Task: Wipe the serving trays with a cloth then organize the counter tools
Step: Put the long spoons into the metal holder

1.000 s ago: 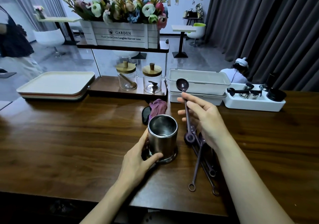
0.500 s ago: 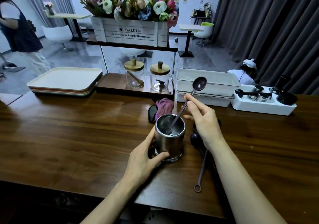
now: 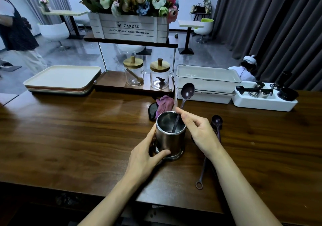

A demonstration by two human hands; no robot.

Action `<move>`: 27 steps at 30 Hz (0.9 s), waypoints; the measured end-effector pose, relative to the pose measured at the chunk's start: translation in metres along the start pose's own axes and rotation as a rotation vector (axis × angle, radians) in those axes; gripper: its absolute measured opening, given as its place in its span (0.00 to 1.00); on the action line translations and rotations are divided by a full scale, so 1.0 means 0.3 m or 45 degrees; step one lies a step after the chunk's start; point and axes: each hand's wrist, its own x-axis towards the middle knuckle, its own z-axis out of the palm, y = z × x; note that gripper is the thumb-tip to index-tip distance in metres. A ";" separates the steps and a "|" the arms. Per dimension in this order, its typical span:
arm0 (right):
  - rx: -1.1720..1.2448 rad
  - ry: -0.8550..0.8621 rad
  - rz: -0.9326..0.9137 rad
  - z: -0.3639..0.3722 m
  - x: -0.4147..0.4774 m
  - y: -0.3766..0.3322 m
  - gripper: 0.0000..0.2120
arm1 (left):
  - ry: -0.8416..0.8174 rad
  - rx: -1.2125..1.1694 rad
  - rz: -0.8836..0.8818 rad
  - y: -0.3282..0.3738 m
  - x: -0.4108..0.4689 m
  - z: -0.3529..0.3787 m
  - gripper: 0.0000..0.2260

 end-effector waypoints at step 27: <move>0.269 0.152 0.121 -0.066 -0.087 0.048 0.16 | -0.001 -0.012 -0.020 0.011 -0.006 -0.005 0.43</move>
